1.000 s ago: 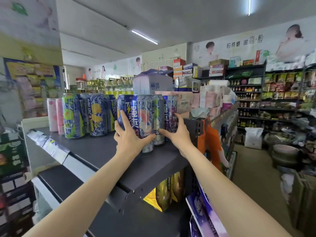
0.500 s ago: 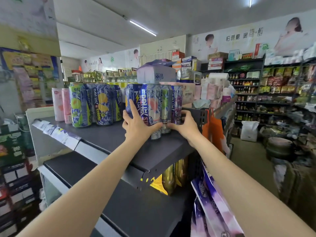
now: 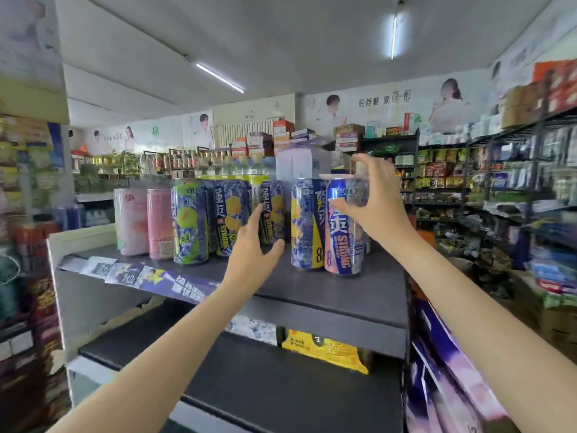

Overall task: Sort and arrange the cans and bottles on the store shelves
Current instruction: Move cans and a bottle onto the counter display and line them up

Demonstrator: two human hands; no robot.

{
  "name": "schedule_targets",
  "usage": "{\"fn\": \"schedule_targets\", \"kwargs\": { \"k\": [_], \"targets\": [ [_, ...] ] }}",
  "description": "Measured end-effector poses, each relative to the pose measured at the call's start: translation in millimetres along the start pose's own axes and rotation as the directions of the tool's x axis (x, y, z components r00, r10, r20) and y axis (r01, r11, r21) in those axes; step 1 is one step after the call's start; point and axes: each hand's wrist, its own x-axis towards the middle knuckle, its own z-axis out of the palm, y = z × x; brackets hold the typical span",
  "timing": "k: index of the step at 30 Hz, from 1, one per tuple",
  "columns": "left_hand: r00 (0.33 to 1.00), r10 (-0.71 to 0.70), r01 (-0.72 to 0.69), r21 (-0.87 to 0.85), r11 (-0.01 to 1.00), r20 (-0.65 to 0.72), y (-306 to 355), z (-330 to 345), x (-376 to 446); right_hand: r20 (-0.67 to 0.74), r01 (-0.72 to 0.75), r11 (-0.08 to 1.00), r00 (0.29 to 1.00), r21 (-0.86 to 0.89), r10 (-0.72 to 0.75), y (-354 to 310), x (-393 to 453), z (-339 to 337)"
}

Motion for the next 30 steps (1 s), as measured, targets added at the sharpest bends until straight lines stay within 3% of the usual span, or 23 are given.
{"fn": "schedule_targets", "kwargs": {
  "k": [6, 9, 18, 24, 30],
  "targets": [
    [0.991, 0.078, -0.072, -0.062, 0.996, 0.11, -23, -27, 33, 0.115, 0.013, 0.925, 0.993, -0.38, 0.033, -34, -5, 24],
    [0.983, 0.123, -0.112, -0.088, 0.99, 0.134, -28, -26, 54, 0.151, -0.003, 0.876, 0.985, -0.482, 0.086, -36, 4, 27],
    [0.952, 0.221, -0.186, -0.175, 0.967, 0.211, -49, -12, 104, 0.163, 0.004, 0.757, 0.977, -0.653, 0.136, -35, 22, 65],
    [0.937, 0.206, -0.099, -0.35, 0.931, 0.282, -62, 0, 134, 0.096, -0.131, 0.771, 0.966, -0.623, 0.242, -43, 12, 80],
    [0.86, 0.292, 0.004, -0.576, 0.818, 0.419, -50, 31, 143, 0.036, -0.185, 0.622, 0.945, -0.761, 0.325, -40, 6, 98]
  ]
}}
